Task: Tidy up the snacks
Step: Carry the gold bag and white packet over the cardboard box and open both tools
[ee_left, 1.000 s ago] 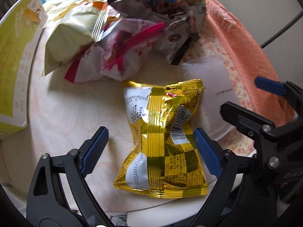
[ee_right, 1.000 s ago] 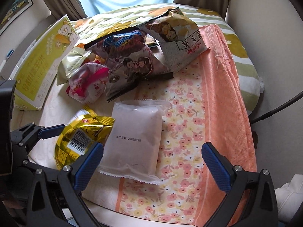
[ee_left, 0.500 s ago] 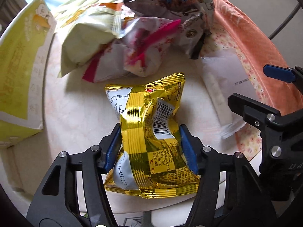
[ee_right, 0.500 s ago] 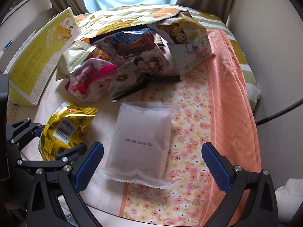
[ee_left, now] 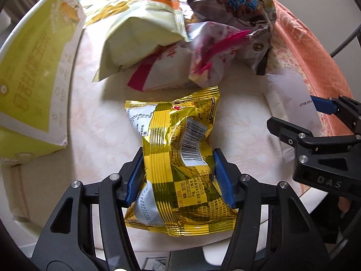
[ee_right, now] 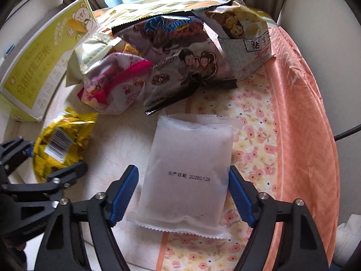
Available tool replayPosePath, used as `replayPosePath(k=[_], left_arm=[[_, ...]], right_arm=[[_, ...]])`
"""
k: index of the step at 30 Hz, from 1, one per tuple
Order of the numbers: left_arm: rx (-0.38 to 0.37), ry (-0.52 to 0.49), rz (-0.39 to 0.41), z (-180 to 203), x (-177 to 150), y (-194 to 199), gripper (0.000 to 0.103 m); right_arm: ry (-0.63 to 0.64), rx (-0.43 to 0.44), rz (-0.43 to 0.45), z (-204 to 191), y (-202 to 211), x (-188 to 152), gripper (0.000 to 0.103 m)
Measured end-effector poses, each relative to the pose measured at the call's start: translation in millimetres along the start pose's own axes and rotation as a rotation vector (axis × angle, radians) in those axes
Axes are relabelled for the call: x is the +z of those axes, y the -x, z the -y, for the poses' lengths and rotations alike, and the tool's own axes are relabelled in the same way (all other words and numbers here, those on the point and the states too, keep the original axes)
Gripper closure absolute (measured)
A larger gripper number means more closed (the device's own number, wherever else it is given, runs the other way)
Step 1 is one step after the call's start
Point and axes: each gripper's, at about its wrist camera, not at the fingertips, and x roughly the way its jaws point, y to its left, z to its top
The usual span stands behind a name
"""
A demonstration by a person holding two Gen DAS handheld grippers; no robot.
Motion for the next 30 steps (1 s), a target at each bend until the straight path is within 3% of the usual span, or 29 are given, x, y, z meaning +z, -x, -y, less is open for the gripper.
replayPosePath(k=[4, 13, 21, 30], left_arm=[[0.011, 0.013, 0.001, -4, 1, 0, 0.049], [0.016, 0.022, 0.029, 7, 5, 20, 0.049], [0.026, 0.038, 0.122, 19, 20, 75, 0.049], [0.048, 0.109, 0.254, 7, 35, 146, 0.049]], right_arm=[[-0.021, -0.009, 0.021, 2, 0, -3, 0.041], [-0.051, 0.014, 0.063, 24, 28, -8, 0.044], [-0.072, 0.033, 0.121, 38, 78, -4, 0.044], [0.011, 0.06, 0.242, 20, 138, 32, 0.044]])
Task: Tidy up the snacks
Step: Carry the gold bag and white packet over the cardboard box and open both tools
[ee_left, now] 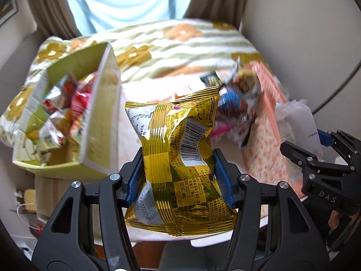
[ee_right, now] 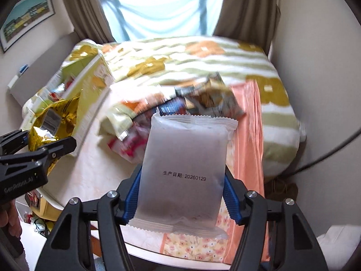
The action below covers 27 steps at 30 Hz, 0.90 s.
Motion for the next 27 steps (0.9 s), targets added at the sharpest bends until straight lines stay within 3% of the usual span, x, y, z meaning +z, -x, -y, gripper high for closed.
replayPosePath(k=[7, 13, 22, 27], left_arm=[[0.026, 0.095, 0.097, -56, 35, 36, 0.049], [0.074, 0.16, 0.148, -128, 55, 50, 0.049], [0.078, 0.215, 0.103, -254, 61, 37, 0.049], [0.069, 0.191, 0.048, -298, 55, 15, 0.049]], right_arm=[[0.077, 0.056, 0.087, -39, 18, 47, 0.044], [0.143, 0.125, 0.138, -102, 15, 88, 0.044], [0.154, 0.213, 0.122, -204, -21, 131, 0.044], [0.128, 0.218, 0.085, -245, -46, 140, 0.044]])
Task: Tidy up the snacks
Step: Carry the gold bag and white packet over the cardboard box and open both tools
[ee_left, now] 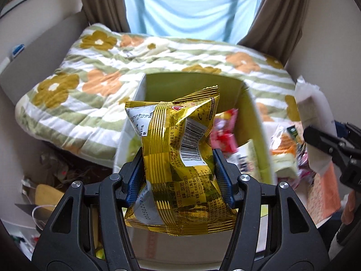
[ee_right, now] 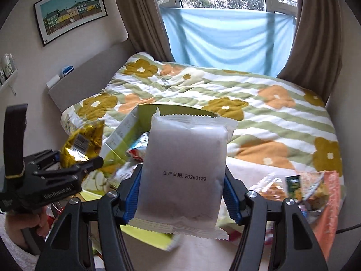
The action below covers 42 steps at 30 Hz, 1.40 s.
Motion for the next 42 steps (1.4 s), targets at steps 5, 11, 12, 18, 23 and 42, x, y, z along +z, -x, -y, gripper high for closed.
replayPosePath(k=[5, 11, 12, 18, 23, 42], left_arm=[[-0.021, -0.063, -0.054, -19, -7, -28, 0.049], [-0.082, -0.105, -0.075, -16, -15, -44, 0.036], [-0.084, -0.111, -0.072, -14, -16, -45, 0.011], [-0.056, -0.136, -0.084, -14, -22, -46, 0.0], [-0.029, -0.123, -0.079, -27, -23, -37, 0.0], [-0.064, -0.069, -0.012, -40, -10, -15, 0.0]], right_arm=[[-0.046, -0.016, -0.041, -17, -23, 0, 0.044], [-0.074, -0.044, -0.096, -21, -37, -9, 0.044], [-0.081, -0.048, -0.105, -19, -39, -10, 0.044], [-0.082, -0.05, -0.136, -16, -49, -14, 0.044], [-0.057, -0.03, -0.186, -22, -60, -22, 0.044], [-0.027, -0.02, -0.154, -27, -47, -40, 0.004]])
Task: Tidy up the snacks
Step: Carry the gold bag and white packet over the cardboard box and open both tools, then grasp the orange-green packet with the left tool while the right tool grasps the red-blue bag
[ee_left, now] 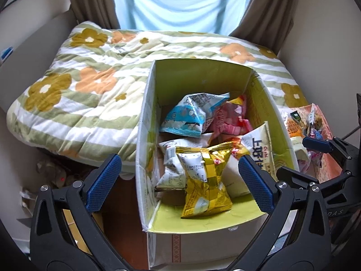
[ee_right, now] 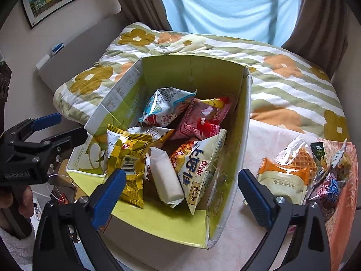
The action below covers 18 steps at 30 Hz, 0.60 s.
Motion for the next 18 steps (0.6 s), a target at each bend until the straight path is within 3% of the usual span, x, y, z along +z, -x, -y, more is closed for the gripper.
replayPosePath(k=[6, 9, 18], left_arm=[[-0.045, -0.059, 0.022, 13, 5, 5, 0.0], [-0.109, -0.084, 0.017, 21, 7, 5, 0.0], [-0.234, -0.186, 0.046, 79, 16, 11, 0.0]], right_arm=[[-0.003, -0.062, 0.034, -2, 20, -1, 0.004], [-0.016, -0.098, 0.064, 1, 36, -6, 0.004], [-0.164, -0.205, 0.145, 57, 97, -36, 0.004]])
